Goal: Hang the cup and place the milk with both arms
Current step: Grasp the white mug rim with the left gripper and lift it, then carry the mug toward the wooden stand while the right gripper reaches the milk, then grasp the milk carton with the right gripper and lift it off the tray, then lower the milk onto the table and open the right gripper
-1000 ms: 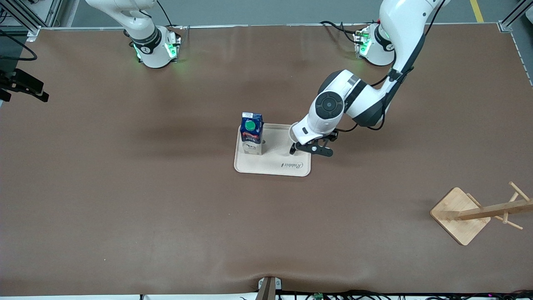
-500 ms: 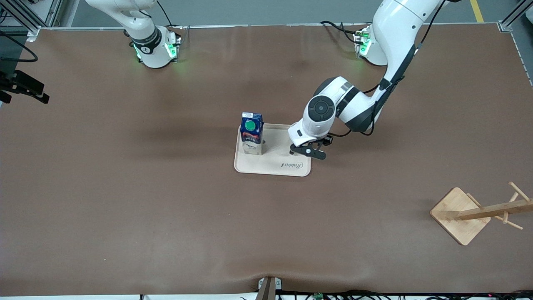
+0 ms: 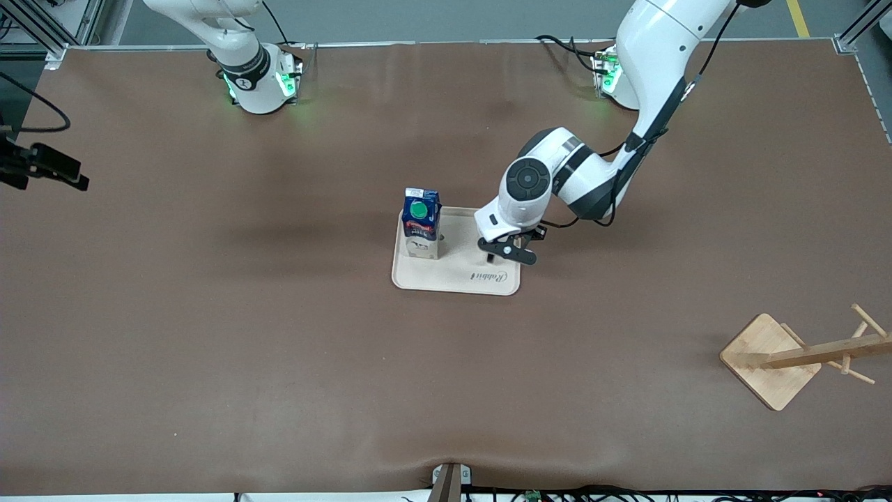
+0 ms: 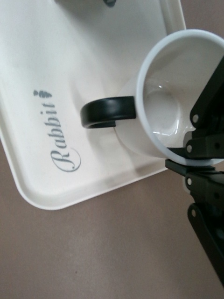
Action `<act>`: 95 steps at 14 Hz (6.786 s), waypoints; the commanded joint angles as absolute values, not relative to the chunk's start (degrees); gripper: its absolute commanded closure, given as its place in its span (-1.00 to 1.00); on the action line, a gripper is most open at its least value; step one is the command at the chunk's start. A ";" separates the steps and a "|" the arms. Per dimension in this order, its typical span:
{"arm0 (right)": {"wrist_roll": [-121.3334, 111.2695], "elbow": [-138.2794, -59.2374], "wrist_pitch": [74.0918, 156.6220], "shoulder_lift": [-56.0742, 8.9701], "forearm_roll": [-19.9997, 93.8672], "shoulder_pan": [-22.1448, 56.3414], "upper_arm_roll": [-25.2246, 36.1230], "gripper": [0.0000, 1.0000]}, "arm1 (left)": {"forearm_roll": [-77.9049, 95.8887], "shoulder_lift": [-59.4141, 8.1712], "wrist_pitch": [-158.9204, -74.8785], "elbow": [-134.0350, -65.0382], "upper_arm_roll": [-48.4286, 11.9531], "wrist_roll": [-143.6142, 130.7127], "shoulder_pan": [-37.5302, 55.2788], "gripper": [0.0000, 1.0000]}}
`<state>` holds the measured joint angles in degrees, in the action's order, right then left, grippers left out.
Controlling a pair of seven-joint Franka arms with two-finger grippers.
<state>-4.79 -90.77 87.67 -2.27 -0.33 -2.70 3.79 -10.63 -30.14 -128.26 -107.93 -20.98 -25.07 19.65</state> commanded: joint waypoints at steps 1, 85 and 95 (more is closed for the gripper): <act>-5.27 -89.21 88.59 -8.61 -0.45 -2.90 2.90 -1.00 | -11.95 -29.36 -127.80 -106.79 -21.01 -26.46 19.43 1.00; -11.60 -117.53 100.48 -5.45 6.77 -11.08 3.08 -1.00 | 3.86 -29.18 -105.64 -74.01 -20.48 55.19 -35.42 1.00; -11.43 -80.62 78.07 -12.65 6.24 -10.28 3.08 -1.00 | 6.24 -25.50 -102.93 -74.27 -21.01 47.40 -34.89 -1.00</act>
<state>-11.01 -89.78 83.06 -9.30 7.28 -9.52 3.14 5.38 -27.99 -105.27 -74.51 -20.92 50.57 -34.84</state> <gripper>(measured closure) 0.000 0.247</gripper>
